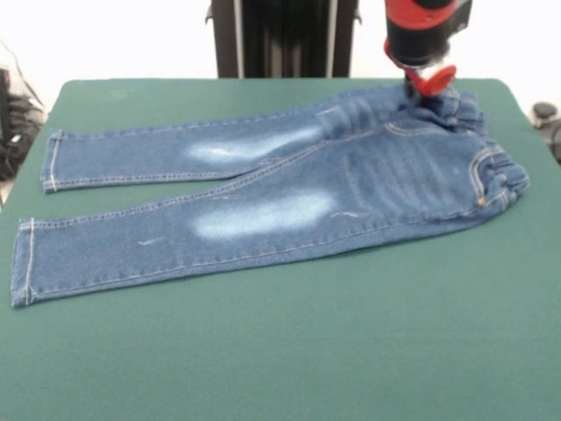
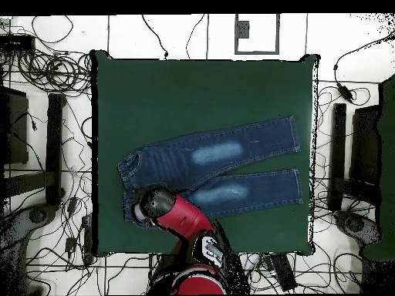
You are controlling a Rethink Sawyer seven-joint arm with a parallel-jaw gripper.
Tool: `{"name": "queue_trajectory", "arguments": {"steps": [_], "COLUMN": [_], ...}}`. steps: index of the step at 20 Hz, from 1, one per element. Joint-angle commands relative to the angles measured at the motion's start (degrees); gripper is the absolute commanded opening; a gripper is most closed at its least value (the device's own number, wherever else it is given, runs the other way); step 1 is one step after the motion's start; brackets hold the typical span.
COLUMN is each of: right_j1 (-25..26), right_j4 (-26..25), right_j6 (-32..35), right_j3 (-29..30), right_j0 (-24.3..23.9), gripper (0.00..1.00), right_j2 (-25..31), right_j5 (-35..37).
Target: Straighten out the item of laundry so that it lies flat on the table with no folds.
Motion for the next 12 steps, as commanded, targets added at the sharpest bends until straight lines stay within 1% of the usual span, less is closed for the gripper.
{"name": "queue_trajectory", "arguments": {"steps": [1,2,3,6,10,12], "right_j1": [4.4,5.1,4.8,3.2,0.4,-0.2], "right_j4": [3.4,2.7,1.7,-1.3,-4.0,-5.8], "right_j6": [19.0,20.1,19.6,18.2,15.9,14.8], "right_j3": [0.4,-1.6,-2.8,-5.9,-7.4,-8.9], "right_j0": [5.9,7.7,8.2,9.2,9.3,9.4], "gripper": [1.0,1.0,1.0,1.0,1.0,1.0], "right_j2": [-1.9,-5.0,-7.2,-13.3,-17.9,-20.7], "right_j5": [-5.3,-5.0,-4.3,1.7,6.8,9.0]}}
